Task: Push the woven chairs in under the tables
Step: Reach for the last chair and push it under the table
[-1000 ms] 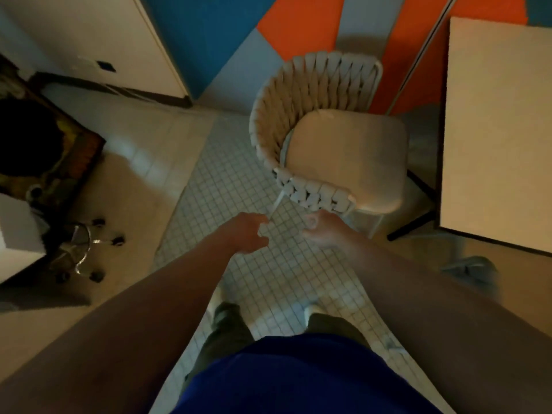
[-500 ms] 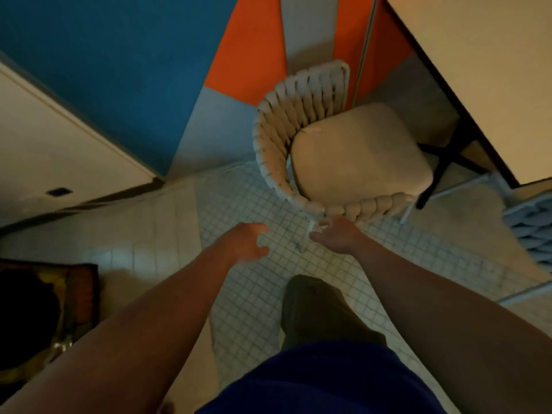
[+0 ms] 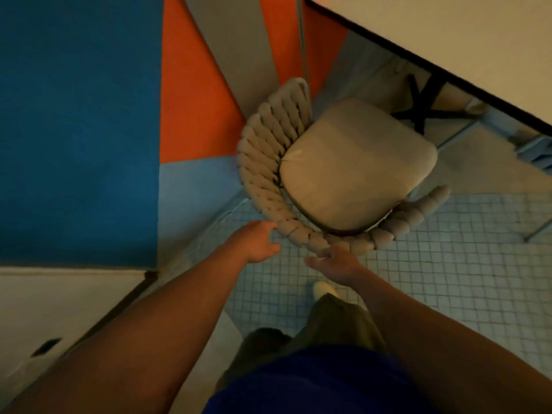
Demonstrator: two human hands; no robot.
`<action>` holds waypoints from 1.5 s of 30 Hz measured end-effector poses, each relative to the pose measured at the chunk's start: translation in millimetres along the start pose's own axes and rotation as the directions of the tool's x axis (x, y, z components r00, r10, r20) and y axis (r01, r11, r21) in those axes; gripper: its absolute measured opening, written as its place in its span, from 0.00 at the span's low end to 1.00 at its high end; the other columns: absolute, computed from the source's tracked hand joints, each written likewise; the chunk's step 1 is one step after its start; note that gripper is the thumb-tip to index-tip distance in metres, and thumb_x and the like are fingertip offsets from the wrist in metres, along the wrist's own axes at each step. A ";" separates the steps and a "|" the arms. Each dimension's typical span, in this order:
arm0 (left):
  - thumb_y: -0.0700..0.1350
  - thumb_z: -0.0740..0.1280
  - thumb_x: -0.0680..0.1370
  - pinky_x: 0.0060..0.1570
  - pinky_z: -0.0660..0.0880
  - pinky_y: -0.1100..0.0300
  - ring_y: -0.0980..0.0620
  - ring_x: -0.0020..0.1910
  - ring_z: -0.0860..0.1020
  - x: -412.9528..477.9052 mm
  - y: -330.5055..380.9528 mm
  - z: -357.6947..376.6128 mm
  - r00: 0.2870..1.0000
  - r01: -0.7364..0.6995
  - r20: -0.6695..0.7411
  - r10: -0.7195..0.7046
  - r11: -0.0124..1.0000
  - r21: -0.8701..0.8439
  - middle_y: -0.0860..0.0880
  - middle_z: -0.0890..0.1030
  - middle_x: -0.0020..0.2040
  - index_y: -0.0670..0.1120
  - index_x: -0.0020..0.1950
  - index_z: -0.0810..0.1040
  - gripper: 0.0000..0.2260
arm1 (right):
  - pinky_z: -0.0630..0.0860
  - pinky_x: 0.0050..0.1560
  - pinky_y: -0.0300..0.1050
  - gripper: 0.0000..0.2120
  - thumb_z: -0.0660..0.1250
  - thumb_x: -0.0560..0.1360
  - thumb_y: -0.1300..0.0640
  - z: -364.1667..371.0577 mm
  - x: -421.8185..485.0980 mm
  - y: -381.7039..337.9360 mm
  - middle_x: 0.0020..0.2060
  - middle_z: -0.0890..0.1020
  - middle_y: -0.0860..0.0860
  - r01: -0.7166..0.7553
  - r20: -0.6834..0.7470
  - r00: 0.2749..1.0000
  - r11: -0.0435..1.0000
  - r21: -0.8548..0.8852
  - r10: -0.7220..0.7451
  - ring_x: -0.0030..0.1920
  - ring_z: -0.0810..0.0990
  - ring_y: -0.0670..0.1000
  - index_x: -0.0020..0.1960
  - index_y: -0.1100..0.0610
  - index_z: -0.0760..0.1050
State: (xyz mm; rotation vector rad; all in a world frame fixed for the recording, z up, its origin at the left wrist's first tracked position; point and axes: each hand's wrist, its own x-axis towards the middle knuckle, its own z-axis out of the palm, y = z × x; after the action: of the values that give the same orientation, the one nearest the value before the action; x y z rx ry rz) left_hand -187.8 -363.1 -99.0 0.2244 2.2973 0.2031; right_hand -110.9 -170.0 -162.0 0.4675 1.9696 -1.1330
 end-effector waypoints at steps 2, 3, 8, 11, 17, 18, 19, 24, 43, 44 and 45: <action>0.53 0.68 0.78 0.67 0.73 0.50 0.45 0.69 0.74 17.5 -8.4 -14.8 0.999 -0.042 -0.007 0.043 0.999 0.022 0.43 0.73 0.74 0.49 0.76 0.69 0.27 | 0.68 0.64 0.46 0.33 0.66 0.75 0.37 6.2 0.7 -13.8 0.71 0.73 0.54 -0.035 -0.027 0.999 0.999 0.031 0.036 0.70 0.71 0.55 0.71 0.59 0.72; 0.54 0.68 0.78 0.66 0.73 0.50 0.45 0.69 0.74 27.7 -12.9 -23.1 0.998 -0.060 -0.002 0.060 0.998 0.033 0.44 0.74 0.73 0.49 0.75 0.70 0.26 | 0.69 0.62 0.46 0.32 0.66 0.75 0.37 11.7 2.8 -20.3 0.69 0.75 0.54 -0.057 -0.054 0.997 0.997 0.060 0.060 0.68 0.73 0.55 0.69 0.58 0.74; 0.50 0.69 0.78 0.53 0.72 0.60 0.46 0.57 0.78 76.8 -30.6 -51.0 0.999 -0.051 0.012 0.053 0.987 -0.151 0.48 0.81 0.54 0.48 0.57 0.80 0.10 | 0.80 0.58 0.55 0.25 0.69 0.73 0.38 49.3 18.5 -40.5 0.53 0.82 0.56 -0.170 -0.104 0.961 0.847 0.503 0.255 0.55 0.81 0.57 0.57 0.58 0.78; 0.49 0.67 0.79 0.50 0.74 0.56 0.47 0.51 0.78 111.3 -51.3 -67.0 0.999 -0.016 0.031 0.028 0.947 -0.319 0.48 0.79 0.46 0.50 0.44 0.78 0.06 | 0.81 0.55 0.57 0.31 0.70 0.73 0.39 83.7 38.8 -56.7 0.56 0.81 0.58 -0.155 -0.047 0.934 0.521 0.839 0.353 0.55 0.82 0.58 0.67 0.59 0.72; 0.57 0.69 0.71 0.61 0.79 0.44 0.39 0.59 0.81 163.2 -124.7 -79.8 0.992 0.119 0.038 -0.119 0.811 -0.573 0.40 0.83 0.59 0.41 0.61 0.81 0.25 | 0.80 0.54 0.59 0.39 0.71 0.74 0.43 138.4 91.5 -105.1 0.64 0.73 0.65 0.074 0.008 0.901 -0.172 0.982 0.433 0.59 0.79 0.64 0.77 0.58 0.59; 0.56 0.70 0.73 0.60 0.79 0.43 0.38 0.59 0.81 169.5 -132.5 -83.2 0.988 0.140 0.028 -0.154 0.785 -0.603 0.39 0.83 0.58 0.39 0.59 0.81 0.23 | 0.80 0.52 0.59 0.38 0.70 0.75 0.44 141.4 102.4 -111.3 0.65 0.72 0.65 0.139 -0.005 0.888 -0.258 0.956 0.460 0.60 0.78 0.65 0.78 0.56 0.57; 0.54 0.70 0.75 0.59 0.79 0.43 0.38 0.58 0.81 175.3 -139.1 -87.2 0.984 0.162 0.041 -0.176 0.758 -0.632 0.39 0.83 0.57 0.38 0.59 0.81 0.21 | 0.80 0.49 0.58 0.38 0.70 0.76 0.45 143.5 113.8 -115.7 0.67 0.70 0.66 0.199 -0.014 0.875 -0.333 0.922 0.484 0.61 0.77 0.66 0.78 0.55 0.56; 0.50 0.67 0.82 0.53 0.79 0.41 0.37 0.61 0.78 206.5 -139.2 -91.4 0.945 0.326 0.288 -0.153 0.477 -0.816 0.40 0.77 0.60 0.45 0.63 0.73 0.13 | 0.80 0.39 0.54 0.31 0.69 0.77 0.50 136.6 158.5 -114.9 0.70 0.71 0.62 0.415 -0.091 0.816 -0.470 0.779 0.570 0.56 0.78 0.62 0.76 0.56 0.63; 0.35 0.66 0.79 0.38 0.80 0.38 0.37 0.61 0.78 261.0 -129.8 -39.3 0.949 0.314 0.310 -0.054 0.193 -0.929 0.42 0.77 0.68 0.55 0.73 0.70 0.25 | 0.77 0.47 0.71 0.15 0.70 0.75 0.59 116.9 180.9 -86.1 0.65 0.74 0.63 0.442 0.024 0.794 -0.603 0.664 0.608 0.61 0.76 0.67 0.59 0.59 0.69; 0.34 0.66 0.79 0.41 0.79 0.37 0.38 0.60 0.78 260.5 -126.2 -39.4 0.946 0.323 0.320 -0.042 0.183 -0.929 0.42 0.77 0.67 0.55 0.73 0.70 0.25 | 0.77 0.46 0.71 0.17 0.70 0.76 0.58 114.4 181.4 -82.4 0.65 0.74 0.62 0.451 0.016 0.792 -0.602 0.659 0.610 0.61 0.76 0.66 0.62 0.59 0.70; 0.34 0.65 0.80 0.42 0.78 0.36 0.38 0.60 0.78 261.1 -121.6 -39.2 0.944 0.327 0.328 -0.026 0.179 -0.928 0.42 0.77 0.67 0.55 0.73 0.70 0.25 | 0.78 0.45 0.71 0.20 0.69 0.76 0.58 111.4 182.5 -78.6 0.66 0.73 0.62 0.464 0.010 0.782 -0.594 0.657 0.623 0.61 0.76 0.66 0.66 0.59 0.69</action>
State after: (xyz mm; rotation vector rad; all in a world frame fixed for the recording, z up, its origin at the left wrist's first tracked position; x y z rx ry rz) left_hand -401.8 -425.2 -285.6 -0.6866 1.4674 1.4066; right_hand -222.6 -318.6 -293.7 2.3656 -0.1424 -2.6822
